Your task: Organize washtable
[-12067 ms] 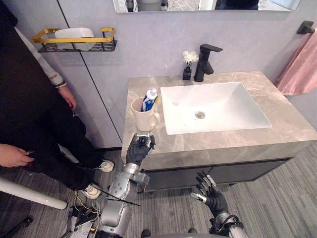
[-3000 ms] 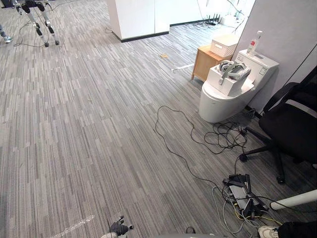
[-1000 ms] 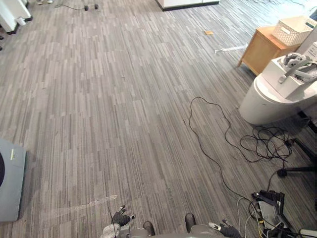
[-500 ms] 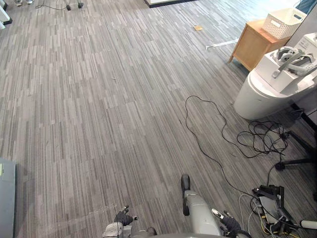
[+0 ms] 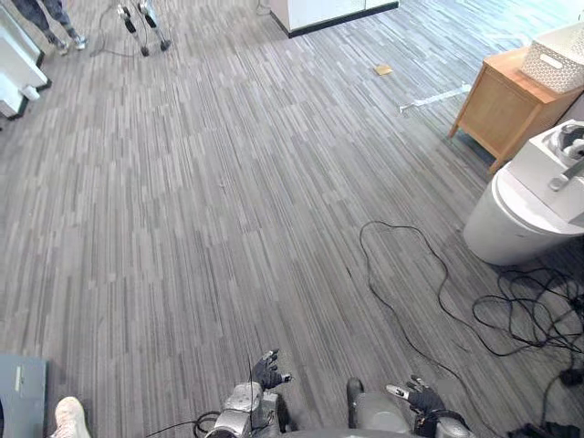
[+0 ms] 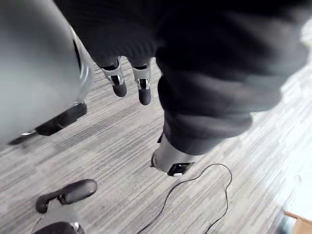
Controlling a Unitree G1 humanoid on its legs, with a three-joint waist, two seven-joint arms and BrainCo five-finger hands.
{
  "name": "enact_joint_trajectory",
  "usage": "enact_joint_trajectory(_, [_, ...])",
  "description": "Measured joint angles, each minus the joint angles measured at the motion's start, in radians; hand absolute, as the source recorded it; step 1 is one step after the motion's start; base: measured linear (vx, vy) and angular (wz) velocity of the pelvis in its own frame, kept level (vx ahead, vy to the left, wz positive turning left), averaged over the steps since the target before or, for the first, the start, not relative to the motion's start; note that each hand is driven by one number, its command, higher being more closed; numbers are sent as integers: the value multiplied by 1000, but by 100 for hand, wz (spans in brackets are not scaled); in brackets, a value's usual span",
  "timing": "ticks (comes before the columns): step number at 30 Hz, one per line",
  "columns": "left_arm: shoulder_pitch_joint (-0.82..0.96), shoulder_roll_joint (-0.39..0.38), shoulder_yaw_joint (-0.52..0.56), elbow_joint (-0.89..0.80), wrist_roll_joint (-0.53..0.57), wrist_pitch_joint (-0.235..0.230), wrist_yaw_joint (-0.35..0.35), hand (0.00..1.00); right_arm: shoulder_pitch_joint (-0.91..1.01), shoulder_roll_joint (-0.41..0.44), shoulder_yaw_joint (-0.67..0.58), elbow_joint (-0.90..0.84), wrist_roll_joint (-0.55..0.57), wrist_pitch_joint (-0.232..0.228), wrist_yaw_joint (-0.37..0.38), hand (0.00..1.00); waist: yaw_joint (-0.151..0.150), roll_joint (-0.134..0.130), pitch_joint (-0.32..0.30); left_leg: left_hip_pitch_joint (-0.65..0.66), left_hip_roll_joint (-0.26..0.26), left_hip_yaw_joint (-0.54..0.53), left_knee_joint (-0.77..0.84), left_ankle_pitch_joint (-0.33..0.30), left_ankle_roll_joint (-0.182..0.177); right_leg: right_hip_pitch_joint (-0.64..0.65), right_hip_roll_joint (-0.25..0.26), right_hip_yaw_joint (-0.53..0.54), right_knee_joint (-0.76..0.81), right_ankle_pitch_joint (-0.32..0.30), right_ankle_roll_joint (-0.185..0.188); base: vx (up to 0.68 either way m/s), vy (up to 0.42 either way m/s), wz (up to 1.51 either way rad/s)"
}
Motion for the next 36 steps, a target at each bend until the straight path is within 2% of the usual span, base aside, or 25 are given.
enact_joint_trajectory(3, [-4,4,-80,-20,43,-1,0,0,28,-9,11,-1,-18,-4,1,0,0,13,-3,-42,-5,-60,-344,65,-42,80,-31,10,-28,-58,47,406,298,-18])
enact_joint_trajectory(4, [-4,10,-114,-37,69,-3,-1,0,33,-21,38,0,-26,-6,1,0,6,21,-1,-77,27,-56,-320,132,-55,119,-28,29,-50,-82,67,491,400,-35])
enact_joint_trajectory(5, [-8,17,-127,-41,80,-3,-1,0,31,-19,51,0,-39,-6,1,0,14,15,-4,-88,30,-50,-283,167,-37,132,-30,42,-58,-93,65,565,431,-46])
enact_joint_trajectory(6, [-8,22,-145,-49,94,-3,-1,0,27,-13,55,6,-62,-6,7,0,25,-3,-25,-114,15,-34,-215,183,-4,143,-56,68,-74,-116,26,474,315,-35])
enact_joint_trajectory(7, [-10,27,-148,-56,108,-3,0,0,22,-8,54,21,-78,-6,16,0,24,-19,-35,-136,4,-29,-175,176,8,137,-69,87,-60,-92,19,689,439,-28])
enact_joint_trajectory(10, [-1,57,-178,-53,113,1,-1,0,26,29,49,21,-92,-7,17,0,22,-81,-71,-67,-99,7,-212,133,109,20,-142,157,231,-15,107,586,349,-1])
enact_joint_trajectory(12, [4,57,-202,-47,114,3,-1,0,27,37,50,17,-91,-9,19,0,18,-89,-74,13,-143,18,-241,106,147,-65,-148,208,473,121,178,547,254,15])
enact_joint_trajectory(13, [8,55,-214,-41,113,4,-2,0,27,29,50,14,-86,-10,23,0,15,-88,-76,87,-172,16,-273,89,167,-120,-137,235,651,233,218,537,198,26])
enact_joint_trajectory(14, [9,56,-214,-35,112,5,-2,0,26,28,50,15,-85,-10,30,0,18,-90,-78,163,-195,8,-310,82,174,-179,-121,227,807,228,224,538,171,27])
enact_joint_trajectory(15, [9,56,-214,-35,110,6,-2,0,25,28,48,12,-83,-11,36,0,17,-87,-77,204,-205,-5,-341,82,175,-204,-112,201,866,207,220,548,118,34])
enact_joint_trajectory(17, [-10,56,-240,1,97,10,-2,0,29,19,40,-24,-36,-8,38,0,-1,-56,-60,360,-205,-69,-446,82,176,-271,-72,37,916,54,119,540,58,52])
enact_joint_trajectory(18, [-13,56,-241,12,95,12,-2,0,30,16,38,-26,-26,-8,37,0,-8,-50,-55,393,-201,-82,-463,81,177,-285,-58,5,895,18,100,501,-16,58])
enact_joint_trajectory(20, [-14,55,-241,32,33,18,-2,0,31,17,24,-46,37,-10,34,0,-34,-28,-44,471,-173,-127,-470,73,190,-331,1,-73,647,-41,64,476,-99,66])
enact_joint_trajectory(22, [-26,47,-240,30,-9,18,-3,0,31,15,19,-59,66,-12,27,0,-38,-22,-35,509,-145,-166,-471,43,210,-377,26,-66,394,-7,75,432,-160,71])
enact_joint_trajectory(23, [-33,43,-240,29,-15,18,-3,0,32,15,18,-60,72,-15,25,0,-40,-21,-33,520,-132,-181,-471,22,203,-388,28,-62,294,34,83,577,-271,91])
enact_joint_trajectory(24, [-42,41,-239,27,-36,17,-4,0,32,25,15,-54,73,-21,16,0,-43,-26,-27,534,-127,-191,-482,-15,174,-389,3,-64,60,136,124,479,-262,99])
enact_joint_trajectory(25, [-44,46,-231,28,-56,16,-4,0,32,39,9,-40,84,-19,15,0,-46,-81,-27,584,-142,-222,-510,-54,147,-399,-58,-74,-33,198,144,594,-361,94])
enact_joint_trajectory(26, [-49,45,-229,33,-64,18,-2,0,24,38,3,-31,92,-18,14,0,-54,-74,-16,610,-134,-237,-525,-85,137,-408,-64,-91,22,269,145,465,-323,72])
enact_joint_trajectory(27, [-51,33,-212,46,-76,18,-9,0,7,42,-8,-21,96,-17,14,0,-57,-60,-17,615,-124,-259,-510,-85,136,-457,-58,-93,146,276,148,535,-396,41])
enact_joint_trajectory(29, [-43,19,-157,55,-87,18,-22,0,5,44,-51,-23,104,-18,17,0,-59,-36,-13,569,-101,-262,-350,-74,125,-461,-36,-96,234,232,69,399,-330,14])
enact_joint_trajectory(30, [-33,9,-106,68,-101,17,-20,0,6,36,-75,-26,115,-13,17,0,-57,-22,-17,516,-81,-265,-202,-43,38,-434,-25,-111,236,212,35,392,-327,-5])
enact_joint_trajectory(31, [-22,2,-23,77,-123,21,-20,0,16,39,-90,-26,134,-5,16,0,-60,-7,-16,425,-51,-283,25,44,-128,-382,-10,-124,221,189,5,490,-340,-12])
enact_joint_trajectory(32, [-6,-3,54,77,-140,24,-19,0,32,40,-92,-26,157,-2,14,0,-55,18,-16,352,-8,-284,210,183,-181,-310,28,-140,183,173,-14,415,-230,-11])
enact_joint_trajectory(35, [22,-1,226,86,-142,38,-18,0,51,39,-114,-25,157,3,8,0,-46,29,-17,255,82,-156,410,208,-170,-140,80,-151,69,158,-39,358,-154,-14])
enact_joint_trajectory(36, [35,-2,287,83,-139,43,-18,0,55,45,-126,-22,144,4,10,0,-29,15,-19,232,93,-63,398,187,-136,-88,80,-132,19,158,-39,203,-107,-31])
